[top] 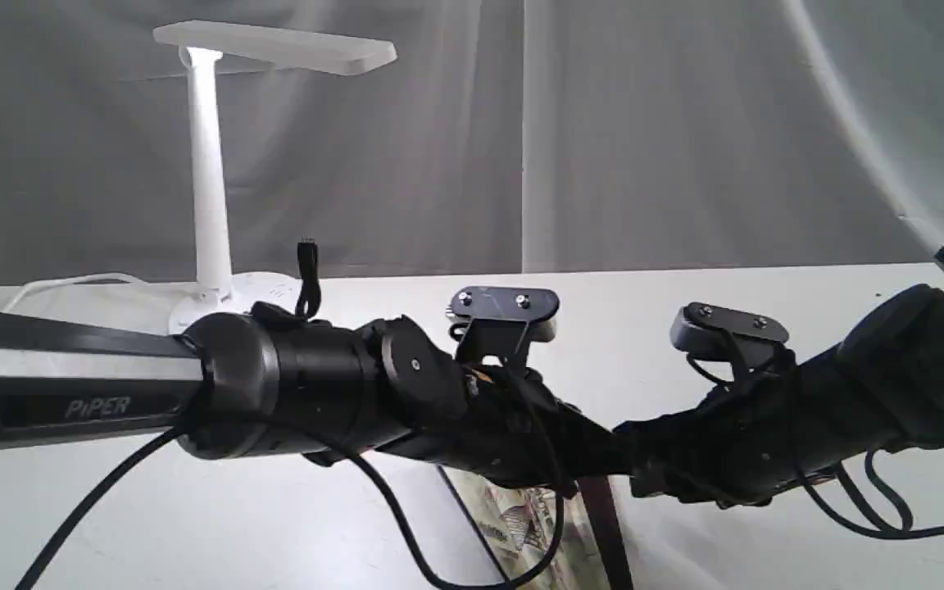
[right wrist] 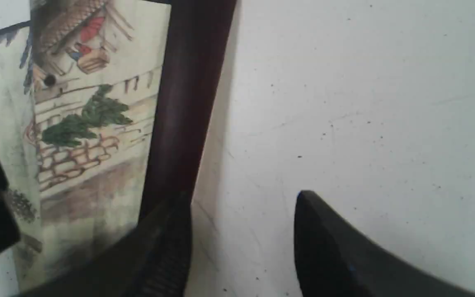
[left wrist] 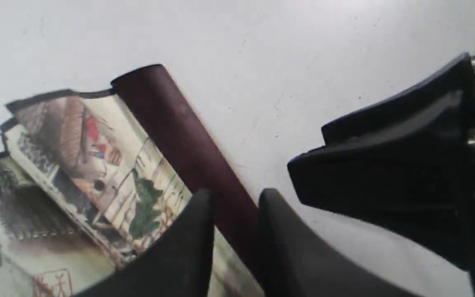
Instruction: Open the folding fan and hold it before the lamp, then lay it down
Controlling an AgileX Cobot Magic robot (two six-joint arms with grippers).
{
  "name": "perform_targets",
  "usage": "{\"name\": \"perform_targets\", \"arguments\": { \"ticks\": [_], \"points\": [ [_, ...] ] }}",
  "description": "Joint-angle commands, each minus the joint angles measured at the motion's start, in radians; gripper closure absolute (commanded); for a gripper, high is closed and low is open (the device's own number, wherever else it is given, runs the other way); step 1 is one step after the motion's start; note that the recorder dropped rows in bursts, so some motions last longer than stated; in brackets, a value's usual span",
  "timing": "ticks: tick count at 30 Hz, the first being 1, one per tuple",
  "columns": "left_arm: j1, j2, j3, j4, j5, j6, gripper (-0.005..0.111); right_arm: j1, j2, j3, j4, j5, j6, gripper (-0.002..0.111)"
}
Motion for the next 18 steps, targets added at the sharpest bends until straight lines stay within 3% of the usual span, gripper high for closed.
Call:
{"name": "perform_targets", "arguments": {
  "ticks": [1, 8, 18],
  "points": [
    [-0.003, 0.018, -0.006, 0.005, 0.032, 0.005, 0.087, 0.003, -0.002, -0.006, -0.007, 0.000, 0.001, 0.067],
    [0.007, 0.078, -0.006, 0.010, 0.044, 0.005, 0.087, 0.003, -0.002, -0.006, -0.007, 0.007, 0.001, 0.067],
    [0.099, 0.076, -0.006, 0.038, 0.199, 0.001, 0.087, 0.003, -0.002, -0.006, -0.002, 0.002, 0.004, 0.067]
  ]
}}
